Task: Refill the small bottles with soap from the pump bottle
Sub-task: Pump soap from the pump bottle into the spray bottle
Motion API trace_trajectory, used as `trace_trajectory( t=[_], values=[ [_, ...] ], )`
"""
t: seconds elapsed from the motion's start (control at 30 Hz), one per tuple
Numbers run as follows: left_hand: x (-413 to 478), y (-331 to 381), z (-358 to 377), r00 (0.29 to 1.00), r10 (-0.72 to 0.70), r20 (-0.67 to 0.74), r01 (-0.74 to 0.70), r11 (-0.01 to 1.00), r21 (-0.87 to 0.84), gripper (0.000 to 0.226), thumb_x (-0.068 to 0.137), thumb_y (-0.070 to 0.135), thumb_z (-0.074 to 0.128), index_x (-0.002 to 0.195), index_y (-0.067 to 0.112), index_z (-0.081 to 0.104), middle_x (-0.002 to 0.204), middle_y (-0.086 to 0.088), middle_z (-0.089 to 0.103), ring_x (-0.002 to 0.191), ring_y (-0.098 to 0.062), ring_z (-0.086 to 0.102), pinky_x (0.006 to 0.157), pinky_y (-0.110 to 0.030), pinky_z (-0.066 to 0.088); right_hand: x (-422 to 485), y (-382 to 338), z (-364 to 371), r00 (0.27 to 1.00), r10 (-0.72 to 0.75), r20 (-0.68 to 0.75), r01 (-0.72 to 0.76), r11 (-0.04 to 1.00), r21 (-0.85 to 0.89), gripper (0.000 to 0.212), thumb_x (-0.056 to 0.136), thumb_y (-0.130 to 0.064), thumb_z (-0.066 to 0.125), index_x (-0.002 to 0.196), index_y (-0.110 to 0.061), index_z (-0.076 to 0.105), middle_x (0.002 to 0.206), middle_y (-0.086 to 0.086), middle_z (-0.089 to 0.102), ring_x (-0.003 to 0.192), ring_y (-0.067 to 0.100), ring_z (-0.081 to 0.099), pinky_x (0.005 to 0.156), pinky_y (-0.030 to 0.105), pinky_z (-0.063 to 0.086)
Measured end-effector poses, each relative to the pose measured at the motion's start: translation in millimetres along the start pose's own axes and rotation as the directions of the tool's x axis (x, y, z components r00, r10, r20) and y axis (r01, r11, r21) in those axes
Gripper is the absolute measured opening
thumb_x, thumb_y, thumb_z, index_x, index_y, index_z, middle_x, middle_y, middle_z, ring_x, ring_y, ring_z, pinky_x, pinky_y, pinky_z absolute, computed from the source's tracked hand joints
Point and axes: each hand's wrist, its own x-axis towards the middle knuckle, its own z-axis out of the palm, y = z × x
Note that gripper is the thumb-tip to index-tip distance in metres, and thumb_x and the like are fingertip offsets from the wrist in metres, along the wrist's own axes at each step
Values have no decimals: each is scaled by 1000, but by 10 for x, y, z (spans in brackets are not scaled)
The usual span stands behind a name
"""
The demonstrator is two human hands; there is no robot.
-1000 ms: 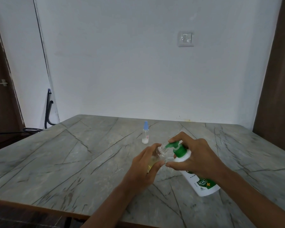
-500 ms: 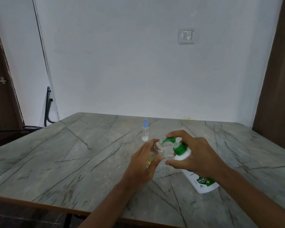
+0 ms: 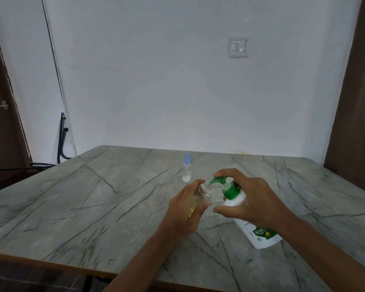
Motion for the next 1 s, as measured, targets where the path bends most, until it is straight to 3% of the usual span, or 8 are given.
trace_trajectory(
  t=[0.17, 0.47, 0.57, 0.77, 0.93, 1.0],
  values=[
    [5, 21, 3, 1000, -7, -9, 7, 1000, -17, 43, 93, 41, 51, 131, 24, 40, 118, 15, 52, 107, 18, 49, 86, -4, 42, -12, -30, -14, 1000, -18, -4, 18, 999, -28, 77, 66, -59, 81, 129, -57, 37, 101, -21, 69, 81, 0, 66, 71, 16, 54],
    [-1, 32, -10, 1000, -4, -14, 4, 1000, -24, 43, 93, 39, 53, 131, 23, 41, 118, 14, 53, 107, 18, 49, 86, -2, 40, 14, -20, -15, 1000, 7, -5, -7, 1000, 13, 69, 62, -53, 86, 116, -57, 45, 84, -13, 71, 73, 3, 67, 61, 14, 53],
    [-8, 18, -9, 1000, 7, 7, -7, 1000, -23, 43, 94, 42, 51, 131, 24, 40, 119, 11, 53, 107, 18, 49, 86, -3, 41, 30, -16, -22, 1000, 4, -2, -3, 999, 36, 64, 61, -48, 89, 111, -53, 48, 83, -17, 70, 72, 0, 67, 57, 10, 51],
    [-12, 29, -3, 999, 27, 28, -26, 998, -57, 41, 96, 43, 49, 131, 24, 42, 117, 9, 56, 105, 2, 56, 86, -7, 44, 32, -18, -21, 1000, 25, -14, -24, 998, 53, 57, 59, -57, 84, 105, -49, 51, 87, -20, 70, 76, -3, 68, 60, 11, 53],
    [9, 61, -28, 1000, 28, -12, -29, 998, -62, 39, 95, 37, 52, 130, 22, 42, 117, 21, 50, 107, 16, 50, 86, -3, 40, 9, -22, -18, 1000, 14, 9, -14, 1000, 20, 69, 64, -58, 83, 120, -56, 43, 92, -15, 72, 78, 3, 68, 68, 20, 55],
    [7, 61, -28, 1000, 24, -15, -24, 998, -62, 40, 95, 37, 52, 130, 22, 42, 117, 18, 51, 108, 16, 50, 87, -3, 40, 3, -41, -27, 1000, 9, 13, -9, 1000, -3, 75, 64, -60, 81, 126, -58, 39, 96, -18, 71, 79, 3, 68, 70, 20, 55]
  ],
)
